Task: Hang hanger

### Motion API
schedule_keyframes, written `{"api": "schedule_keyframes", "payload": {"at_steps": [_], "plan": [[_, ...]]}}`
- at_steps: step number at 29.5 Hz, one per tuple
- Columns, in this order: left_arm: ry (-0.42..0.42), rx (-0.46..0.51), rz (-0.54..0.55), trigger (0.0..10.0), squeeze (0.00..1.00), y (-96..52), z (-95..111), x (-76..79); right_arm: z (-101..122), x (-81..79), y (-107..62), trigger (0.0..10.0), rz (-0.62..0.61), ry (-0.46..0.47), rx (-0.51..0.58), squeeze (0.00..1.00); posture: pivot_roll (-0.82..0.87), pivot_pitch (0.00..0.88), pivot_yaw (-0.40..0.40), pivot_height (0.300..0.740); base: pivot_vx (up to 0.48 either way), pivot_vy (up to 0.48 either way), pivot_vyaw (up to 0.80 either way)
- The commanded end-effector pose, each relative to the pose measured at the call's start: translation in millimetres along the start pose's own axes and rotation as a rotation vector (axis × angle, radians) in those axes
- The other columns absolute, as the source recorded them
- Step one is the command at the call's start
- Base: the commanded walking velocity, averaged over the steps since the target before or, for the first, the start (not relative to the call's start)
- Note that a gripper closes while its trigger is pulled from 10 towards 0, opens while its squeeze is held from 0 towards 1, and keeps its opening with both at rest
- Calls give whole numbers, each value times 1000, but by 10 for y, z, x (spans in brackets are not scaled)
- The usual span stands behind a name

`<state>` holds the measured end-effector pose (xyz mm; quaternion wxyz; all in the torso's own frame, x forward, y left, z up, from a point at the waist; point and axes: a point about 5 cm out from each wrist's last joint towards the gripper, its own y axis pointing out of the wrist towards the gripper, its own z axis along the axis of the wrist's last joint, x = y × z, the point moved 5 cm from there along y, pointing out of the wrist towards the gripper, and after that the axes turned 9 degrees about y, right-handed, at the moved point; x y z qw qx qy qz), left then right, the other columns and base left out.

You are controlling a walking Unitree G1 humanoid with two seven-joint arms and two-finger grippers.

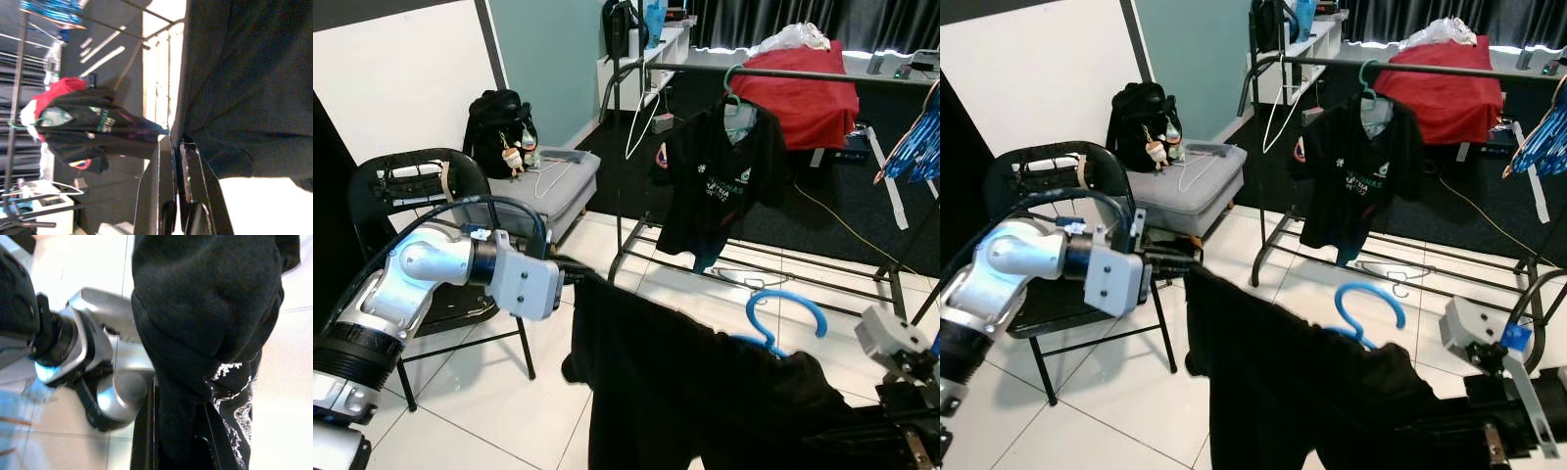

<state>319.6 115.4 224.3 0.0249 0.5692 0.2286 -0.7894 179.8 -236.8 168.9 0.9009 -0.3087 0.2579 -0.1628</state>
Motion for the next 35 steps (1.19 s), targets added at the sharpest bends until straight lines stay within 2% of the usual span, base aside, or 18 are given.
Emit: {"api": "schedule_keyframes", "payload": {"at_steps": [1,8,11,13,14,16,18,19,20,22,25,29,30,31,32,33,34,35], "plan": [[-1,-45,-56,0,0,-98,-70,56,-56,11,-15,10000,-8,6,-47,0,-185,0,36,740,0,0,0],[39,8,-59,0,0,-40,57,8,-51,73,18,10000,-45,9,-41,0,-180,0,32,740,0,0,0],[180,247,-12,0,0,226,626,-204,-57,80,183,10000,-19,16,-15,0,-149,0,15,740,0,0,0],[180,247,-12,0,0,226,626,-204,-57,80,183,10000,-19,16,-15,0,-149,0,15,740,0,0,0],[211,413,26,0,0,317,974,-322,-49,-35,279,10000,62,-1,-9,0,-147,0,14,740,0,0,0],[211,413,26,0,0,317,974,-322,-49,-35,279,10000,62,-1,-9,0,-147,0,14,740,0,0,0],[154,524,28,0,0,304,1145,-414,-63,-86,301,10000,99,-16,-30,0,-149,0,14,740,0,0,0],[154,524,28,0,0,304,1145,-414,-63,-86,301,10000,99,-16,-30,0,-149,0,14,740,0,0,0],[96,569,-6,0,0,262,1195,-441,-62,-73,305,10000,96,-24,-37,0,-152,0,16,740,0,0,0],[43,599,-38,0,0,236,1215,-459,-41,-60,310,10000,94,-37,-34,0,-151,0,17,740,0,0,0],[22,604,-70,0,0,236,1197,-462,4,-59,323,10000,98,-56,-23,0,-155,0,20,740,0,0,0],[-64,665,-81,0,0,321,1197,-475,238,11,393,10000,57,-126,62,0,-169,0,35,740,0,0,0],[-98,698,-88,588,0,354,1249,-438,323,94,411,10000,6,-140,103,0,-170,0,35,740,0,0,0],[-98,698,-88,588,0,354,1249,-438,323,94,411,10000,6,-140,103,0,-170,0,35,740,0,0,0],[-122,723,-83,4549,0,397,1319,-411,393,179,423,10000,-46,-149,143,0,-168,0,37,740,0,0,0],[-122,723,-83,4549,0,397,1319,-411,393,179,423,10000,-46,-149,143,0,-168,0,37,740,0,0,0],[-142,731,-58,10000,0,454,1359,-398,454,238,433,10000,-84,-155,181,0,-166,0,41,740,0,0,0],[-142,731,-58,10000,0,454,1359,-398,454,238,433,10000,-84,-155,181,0,-166,0,41,740,0,0,0]]}}
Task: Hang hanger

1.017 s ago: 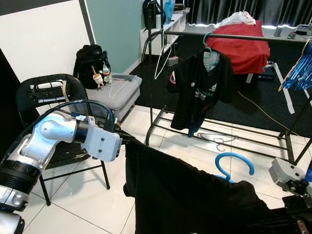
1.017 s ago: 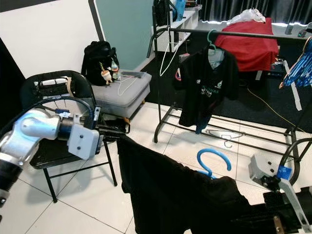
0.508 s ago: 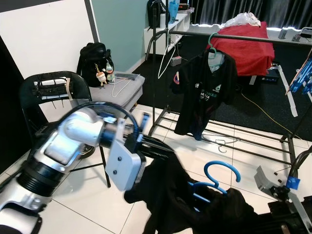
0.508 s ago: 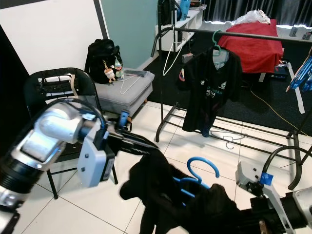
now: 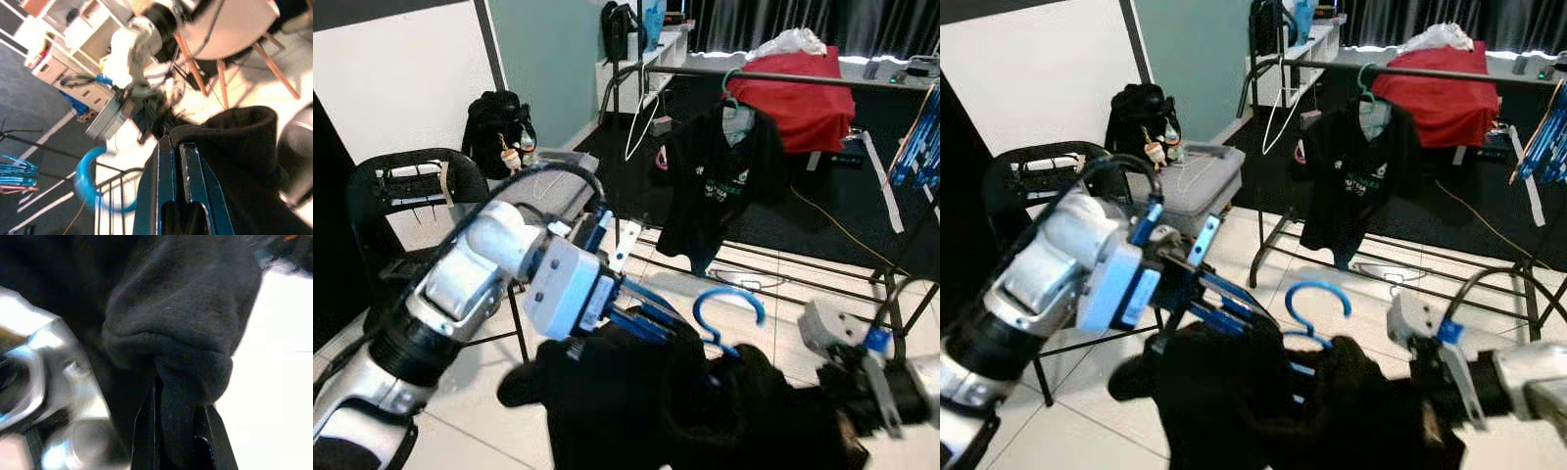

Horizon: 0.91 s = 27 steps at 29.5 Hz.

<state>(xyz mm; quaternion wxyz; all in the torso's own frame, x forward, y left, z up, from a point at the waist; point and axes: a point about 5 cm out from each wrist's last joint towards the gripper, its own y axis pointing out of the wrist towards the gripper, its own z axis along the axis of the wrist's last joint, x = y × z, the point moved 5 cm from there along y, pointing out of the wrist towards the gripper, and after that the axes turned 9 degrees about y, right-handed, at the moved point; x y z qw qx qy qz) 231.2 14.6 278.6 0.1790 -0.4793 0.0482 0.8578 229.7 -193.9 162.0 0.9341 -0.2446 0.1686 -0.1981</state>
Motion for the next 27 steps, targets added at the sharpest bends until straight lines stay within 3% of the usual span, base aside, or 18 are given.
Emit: {"api": "schedule_keyframes", "payload": {"at_steps": [1,2,3,5,6,15,20,25,27], "plan": [[-14,6,32,10000,0,77,-7,-6,62,37,24,10000,-29,-25,34,0,-166,0,43,740,0,0,0],[-14,6,32,10000,0,77,-7,-6,62,37,24,10000,-29,-25,34,0,-166,0,43,740,0,0,0],[-45,-2,78,10000,208,97,-52,-49,106,47,47,10000,-38,-30,65,0,-167,0,44,740,0,0,0],[-73,-6,104,10000,208,101,-80,-80,133,50,62,10000,-40,-32,83,0,-167,0,44,740,0,0,0],[-71,-19,150,10000,1000,105,-112,-143,166,45,77,10000,-39,-38,103,0,-169,0,46,740,0,0,0],[19,-35,186,10000,1000,217,-87,-215,246,125,194,10000,-88,-54,154,0,-167,0,48,740,0,0,0],[33,-57,194,10000,1000,171,-86,-254,249,112,212,10000,-84,-56,161,0,-166,0,50,740,0,0,0],[16,-65,248,10000,1000,10,-54,-393,285,27,154,10000,-42,-65,185,0,-169,0,53,740,0,0,0],[-17,-120,309,10000,1000,-280,-75,-545,282,-76,32,10000,10,-76,188,0,-169,0,54,740,0,0,0]]}}
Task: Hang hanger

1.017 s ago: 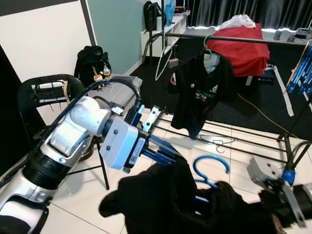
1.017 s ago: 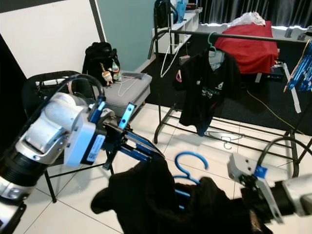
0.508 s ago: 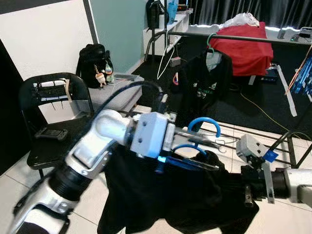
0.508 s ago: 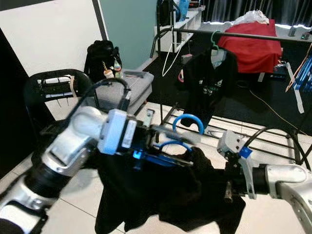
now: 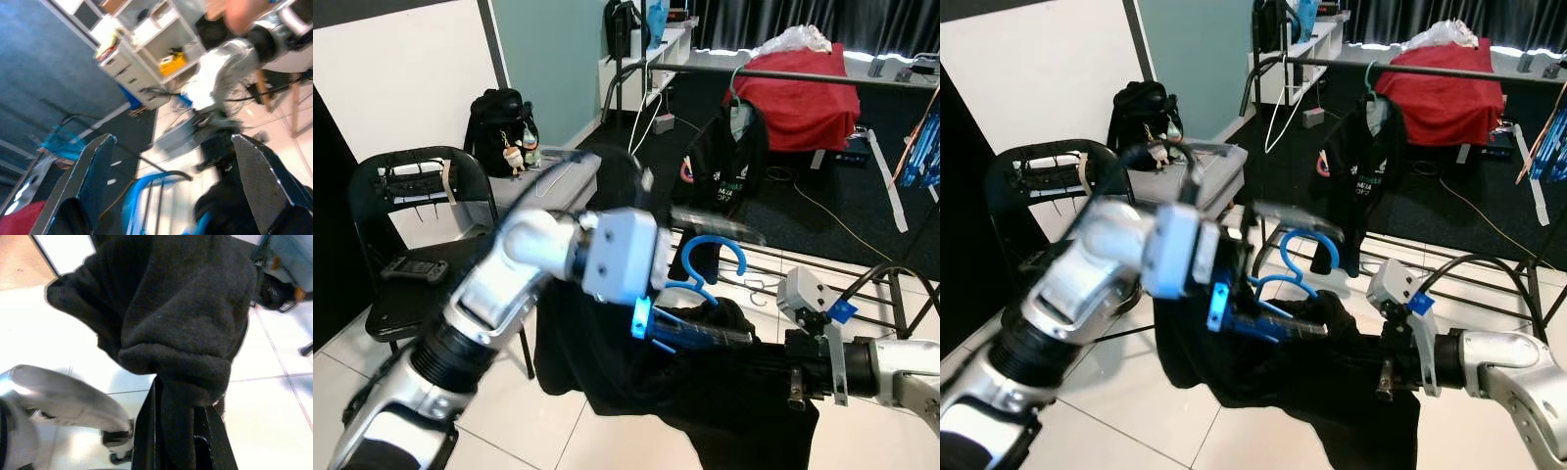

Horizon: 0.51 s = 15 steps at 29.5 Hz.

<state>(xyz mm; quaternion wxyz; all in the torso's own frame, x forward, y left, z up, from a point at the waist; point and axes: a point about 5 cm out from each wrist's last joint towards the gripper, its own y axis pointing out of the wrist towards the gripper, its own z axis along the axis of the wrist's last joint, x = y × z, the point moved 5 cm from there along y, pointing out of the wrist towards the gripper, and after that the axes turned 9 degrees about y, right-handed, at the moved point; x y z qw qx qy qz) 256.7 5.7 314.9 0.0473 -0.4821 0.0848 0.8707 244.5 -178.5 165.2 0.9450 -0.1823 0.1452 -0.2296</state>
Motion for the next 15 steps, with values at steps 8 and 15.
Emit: {"api": "schedule_keyframes", "payload": {"at_steps": [8,15], "plan": [[-241,-445,-96,10000,0,-1005,-425,-43,208,-218,-359,10000,98,-78,44,0,-176,0,61,740,0,0,0],[-410,-645,-228,10000,0,-1390,-562,250,266,-246,-361,10000,107,-96,56,0,-174,0,61,740,0,0,0]]}}
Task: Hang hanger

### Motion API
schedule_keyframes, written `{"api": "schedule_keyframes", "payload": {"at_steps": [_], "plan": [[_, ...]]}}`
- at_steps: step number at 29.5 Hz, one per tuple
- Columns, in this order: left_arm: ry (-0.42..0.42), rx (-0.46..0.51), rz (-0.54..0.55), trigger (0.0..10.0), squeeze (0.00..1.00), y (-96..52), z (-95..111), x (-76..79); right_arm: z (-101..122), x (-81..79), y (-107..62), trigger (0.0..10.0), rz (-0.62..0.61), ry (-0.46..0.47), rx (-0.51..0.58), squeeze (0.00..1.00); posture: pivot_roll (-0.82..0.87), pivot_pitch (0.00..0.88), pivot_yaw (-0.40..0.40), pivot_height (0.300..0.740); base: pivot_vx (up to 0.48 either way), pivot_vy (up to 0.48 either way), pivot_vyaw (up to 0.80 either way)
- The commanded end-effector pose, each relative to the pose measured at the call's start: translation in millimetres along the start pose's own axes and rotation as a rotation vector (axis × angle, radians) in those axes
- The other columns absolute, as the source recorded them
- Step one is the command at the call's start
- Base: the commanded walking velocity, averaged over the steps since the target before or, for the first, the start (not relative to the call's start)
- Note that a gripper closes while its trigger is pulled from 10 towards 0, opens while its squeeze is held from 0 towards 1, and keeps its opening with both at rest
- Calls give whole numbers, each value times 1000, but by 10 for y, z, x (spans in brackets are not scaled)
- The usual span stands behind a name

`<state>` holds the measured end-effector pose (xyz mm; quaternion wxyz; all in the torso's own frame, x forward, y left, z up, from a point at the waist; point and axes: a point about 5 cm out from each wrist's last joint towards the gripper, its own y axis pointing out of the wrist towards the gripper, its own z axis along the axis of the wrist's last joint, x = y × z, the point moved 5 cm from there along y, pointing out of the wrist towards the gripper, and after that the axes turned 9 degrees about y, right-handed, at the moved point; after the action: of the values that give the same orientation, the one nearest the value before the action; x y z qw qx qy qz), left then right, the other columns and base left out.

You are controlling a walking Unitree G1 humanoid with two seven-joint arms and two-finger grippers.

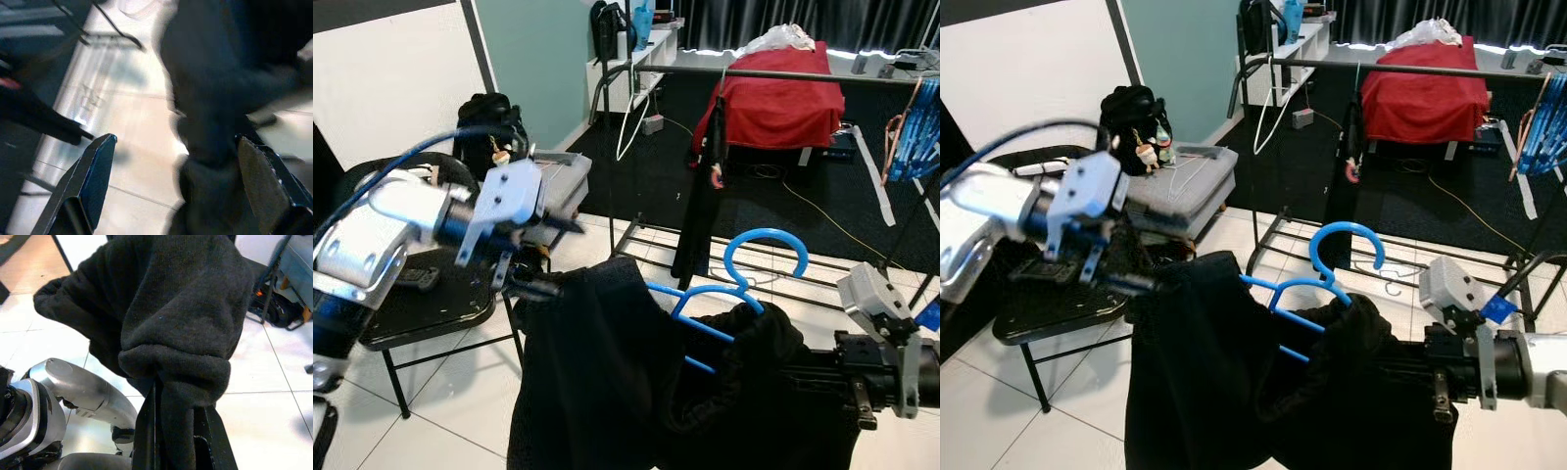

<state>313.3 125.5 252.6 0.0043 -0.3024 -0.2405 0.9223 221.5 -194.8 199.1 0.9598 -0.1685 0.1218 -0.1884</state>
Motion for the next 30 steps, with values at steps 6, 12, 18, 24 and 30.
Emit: {"api": "schedule_keyframes", "payload": {"at_steps": [6,12,18,24,30], "plan": [[-125,-39,-113,10000,0,-54,-89,201,85,-93,35,10000,46,-46,12,0,-173,0,59,740,0,0,0],[-140,10,-141,8627,0,11,-25,250,73,-105,39,10000,52,-46,5,0,-177,0,59,740,0,0,0],[-174,63,-206,0,0,98,57,330,41,-106,34,10000,50,-48,-8,0,-177,0,59,740,0,0,0],[-182,85,-230,0,0,113,108,346,22,-99,34,10000,48,-46,-15,0,-176,0,59,740,0,0,0],[-189,103,-260,0,0,127,151,382,7,-85,44,10000,45,-47,-24,0,-174,0,57,740,0,0,0]]}}
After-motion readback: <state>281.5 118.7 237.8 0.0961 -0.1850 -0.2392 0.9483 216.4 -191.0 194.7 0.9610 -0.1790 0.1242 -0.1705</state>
